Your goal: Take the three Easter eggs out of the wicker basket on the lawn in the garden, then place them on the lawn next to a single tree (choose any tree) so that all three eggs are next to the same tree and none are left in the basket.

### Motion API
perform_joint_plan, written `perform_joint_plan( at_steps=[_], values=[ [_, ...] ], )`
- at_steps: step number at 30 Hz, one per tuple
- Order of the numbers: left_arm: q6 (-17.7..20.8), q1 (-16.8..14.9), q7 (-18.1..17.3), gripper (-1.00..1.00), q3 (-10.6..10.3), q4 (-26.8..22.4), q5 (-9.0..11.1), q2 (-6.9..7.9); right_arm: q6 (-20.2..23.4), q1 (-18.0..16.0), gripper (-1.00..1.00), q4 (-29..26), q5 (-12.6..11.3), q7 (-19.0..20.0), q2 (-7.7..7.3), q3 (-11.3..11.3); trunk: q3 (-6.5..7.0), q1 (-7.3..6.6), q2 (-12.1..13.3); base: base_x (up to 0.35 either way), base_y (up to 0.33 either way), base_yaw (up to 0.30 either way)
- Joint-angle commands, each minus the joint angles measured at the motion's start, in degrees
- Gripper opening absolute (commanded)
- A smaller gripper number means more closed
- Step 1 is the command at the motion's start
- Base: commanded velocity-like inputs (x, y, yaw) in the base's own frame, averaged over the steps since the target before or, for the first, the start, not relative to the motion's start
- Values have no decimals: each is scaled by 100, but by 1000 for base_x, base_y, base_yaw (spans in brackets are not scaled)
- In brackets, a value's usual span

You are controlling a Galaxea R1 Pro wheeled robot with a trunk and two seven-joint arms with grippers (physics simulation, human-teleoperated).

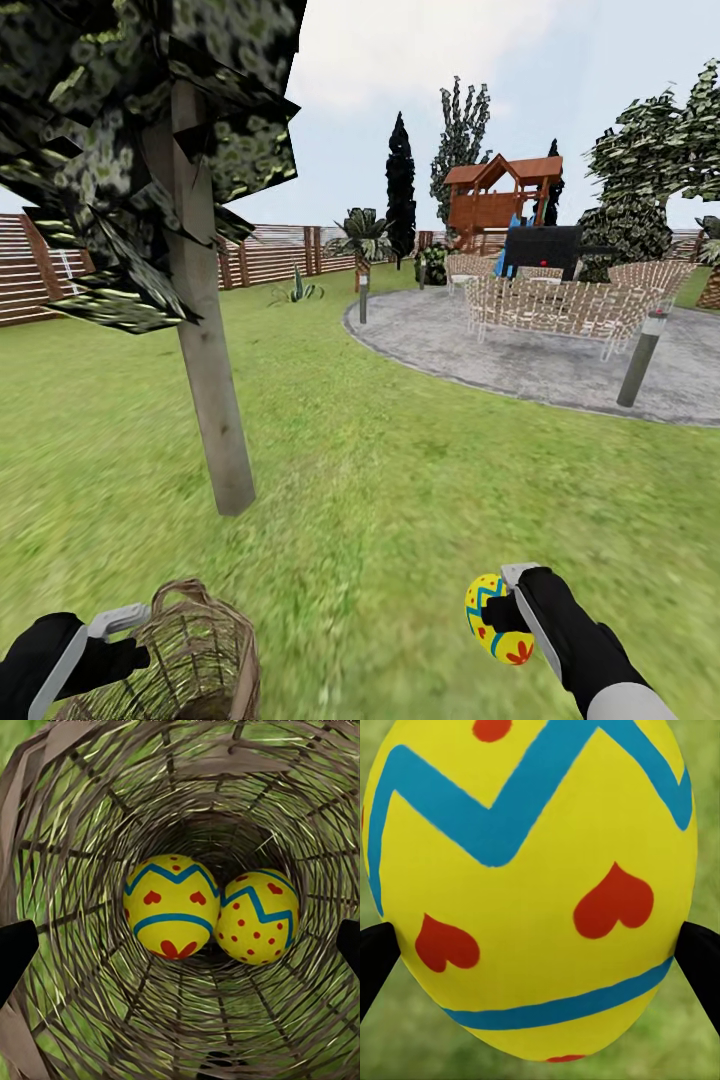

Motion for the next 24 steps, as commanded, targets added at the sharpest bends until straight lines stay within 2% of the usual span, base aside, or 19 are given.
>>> perform_joint_plan(
  at_steps=[1, 6, 24],
  values=[
    [26, -3, -39, 100, 12, -6, -30, -1, 25, -4, -100, -7, 3, 15, -10, 18, -6, -1, -3, 0, 0, 0],
    [26, -3, -39, 100, -15, -8, -36, -9, 28, -5, -100, -7, -20, 16, -14, 2, -6, -1, -3, 0, 0, 0],
    [26, -3, -30, 100, -17, 1, -40, -37, 34, -1, -100, -7, 3, 16, -12, 18, -329, 394, -725, 0, 0, 0]
  ],
)
